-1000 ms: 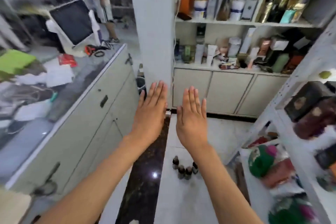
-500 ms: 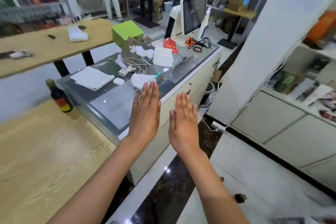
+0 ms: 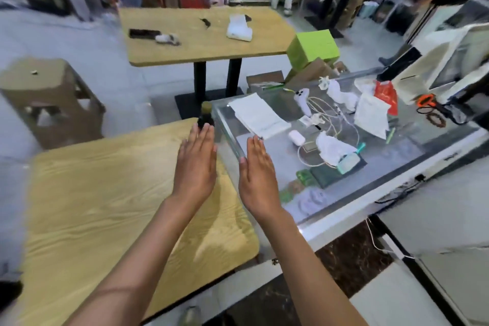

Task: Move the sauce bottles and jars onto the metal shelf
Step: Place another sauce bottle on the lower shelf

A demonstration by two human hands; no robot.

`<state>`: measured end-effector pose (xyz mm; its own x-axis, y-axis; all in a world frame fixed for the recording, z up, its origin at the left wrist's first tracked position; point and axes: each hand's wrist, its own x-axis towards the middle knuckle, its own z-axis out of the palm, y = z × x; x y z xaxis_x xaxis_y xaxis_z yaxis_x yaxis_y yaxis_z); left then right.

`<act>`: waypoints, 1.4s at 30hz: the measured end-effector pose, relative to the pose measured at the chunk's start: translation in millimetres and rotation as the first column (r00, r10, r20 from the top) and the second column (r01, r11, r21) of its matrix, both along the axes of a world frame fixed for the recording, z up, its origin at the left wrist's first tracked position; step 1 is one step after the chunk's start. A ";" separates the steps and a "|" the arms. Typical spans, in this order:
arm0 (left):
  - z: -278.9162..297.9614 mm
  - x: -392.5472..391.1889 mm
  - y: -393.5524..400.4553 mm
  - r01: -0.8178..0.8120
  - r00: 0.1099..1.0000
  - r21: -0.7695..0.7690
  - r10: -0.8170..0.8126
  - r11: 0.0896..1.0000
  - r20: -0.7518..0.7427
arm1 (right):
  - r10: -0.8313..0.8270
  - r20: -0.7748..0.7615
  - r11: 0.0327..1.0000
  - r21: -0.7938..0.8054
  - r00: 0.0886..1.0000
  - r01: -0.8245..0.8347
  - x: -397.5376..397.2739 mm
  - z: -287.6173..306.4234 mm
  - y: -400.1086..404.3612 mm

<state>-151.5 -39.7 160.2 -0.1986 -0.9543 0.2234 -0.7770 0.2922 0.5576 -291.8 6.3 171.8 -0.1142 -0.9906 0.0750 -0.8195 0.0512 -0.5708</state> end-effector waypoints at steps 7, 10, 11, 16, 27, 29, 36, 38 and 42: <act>-40.1 30.5 -30.8 -0.200 0.979 0.155 0.205 0.967 -0.020 | 0.015 0.358 0.988 0.139 0.934 -0.069 13.0 -13.7 -91.8; -46.8 26.7 -38.3 -0.261 0.965 0.184 0.259 0.948 0.035 | -0.019 0.438 0.988 0.148 0.899 -0.051 13.6 -25.1 -145.8; -48.2 25.1 -41.1 -0.287 0.958 0.189 0.282 0.939 0.054 | -0.042 0.471 0.985 0.167 0.881 -0.042 16.0 -29.2 -166.0; -54.5 15.5 -56.0 -0.355 0.935 0.260 0.340 0.898 0.104 | -0.144 0.557 0.959 0.282 0.818 -0.023 21.9 -46.8 -241.9; -52.0 12.8 -65.6 -0.449 0.870 0.256 0.484 0.856 -0.096 | -0.119 0.585 0.958 0.279 0.802 -0.062 22.1 -89.9 -276.0; -50.0 9.6 -64.5 -0.459 0.856 0.242 0.499 0.855 -0.138 | -0.114 0.614 0.961 0.267 0.781 -0.070 21.8 -89.8 -267.4; -60.6 22.0 -57.1 -0.374 0.880 0.320 0.442 0.870 -0.173 | -0.295 0.812 0.949 0.310 0.504 0.057 6.6 -73.1 -209.0; -61.0 26.6 -50.7 -0.311 0.898 0.375 0.399 0.873 -0.186 | -0.307 0.856 0.952 0.285 0.415 0.116 1.7 -56.7 -186.9; -50.9 29.5 -33.2 -0.143 0.926 0.427 0.274 0.893 -0.262 | -0.301 0.905 0.938 0.224 0.301 0.264 -9.3 -18.3 -137.0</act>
<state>-122.0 -72.9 109.3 0.0309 -0.9862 -0.1627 -0.5654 -0.1514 0.8108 -301.1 -130.7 153.5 -0.3643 -0.8823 -0.2982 0.2898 0.1969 -0.9366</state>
